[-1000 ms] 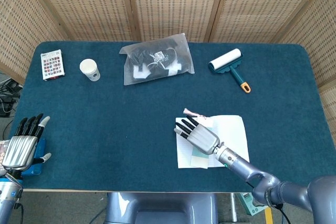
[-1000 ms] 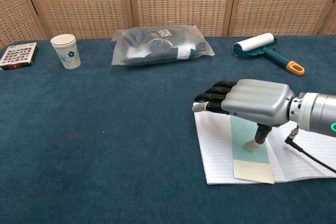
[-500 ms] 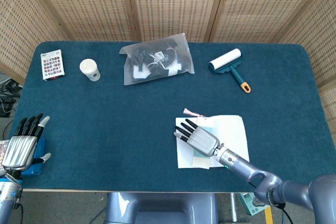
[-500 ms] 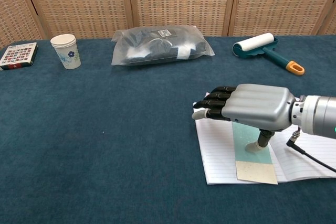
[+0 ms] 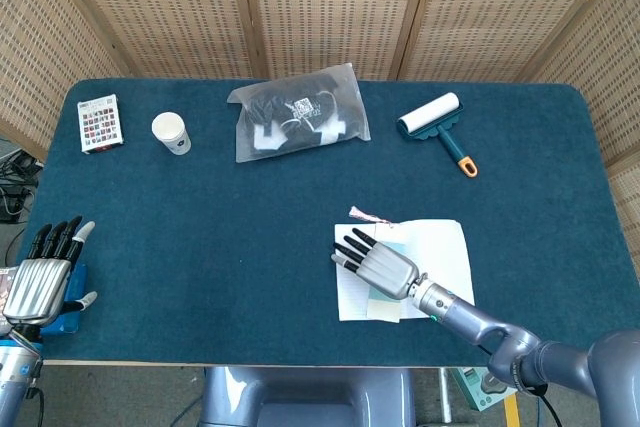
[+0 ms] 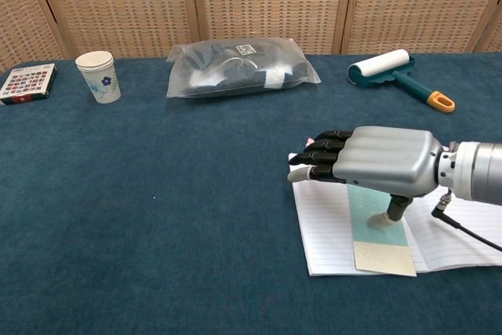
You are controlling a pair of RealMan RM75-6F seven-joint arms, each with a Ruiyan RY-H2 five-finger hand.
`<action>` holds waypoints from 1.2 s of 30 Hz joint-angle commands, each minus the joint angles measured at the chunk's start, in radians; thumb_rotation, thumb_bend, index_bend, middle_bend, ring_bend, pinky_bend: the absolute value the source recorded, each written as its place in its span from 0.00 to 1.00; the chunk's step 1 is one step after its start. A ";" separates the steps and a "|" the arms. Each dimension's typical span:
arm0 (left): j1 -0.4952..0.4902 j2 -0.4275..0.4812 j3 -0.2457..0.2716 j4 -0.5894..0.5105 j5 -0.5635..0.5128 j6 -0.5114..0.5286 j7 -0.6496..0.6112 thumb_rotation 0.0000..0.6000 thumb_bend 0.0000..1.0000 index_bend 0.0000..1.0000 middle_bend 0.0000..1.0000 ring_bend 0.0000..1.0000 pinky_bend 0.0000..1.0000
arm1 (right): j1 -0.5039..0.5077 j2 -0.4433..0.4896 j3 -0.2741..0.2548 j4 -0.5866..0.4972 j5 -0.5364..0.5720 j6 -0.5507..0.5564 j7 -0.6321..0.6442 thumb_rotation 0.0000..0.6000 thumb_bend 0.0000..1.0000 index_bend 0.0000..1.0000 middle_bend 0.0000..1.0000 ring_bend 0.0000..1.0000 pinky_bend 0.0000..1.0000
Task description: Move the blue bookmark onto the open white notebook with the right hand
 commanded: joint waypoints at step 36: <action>0.002 0.001 0.001 -0.006 0.004 0.005 0.007 1.00 0.05 0.00 0.00 0.00 0.00 | 0.013 0.036 -0.042 0.021 -0.068 0.012 0.012 1.00 0.06 0.00 0.00 0.00 0.00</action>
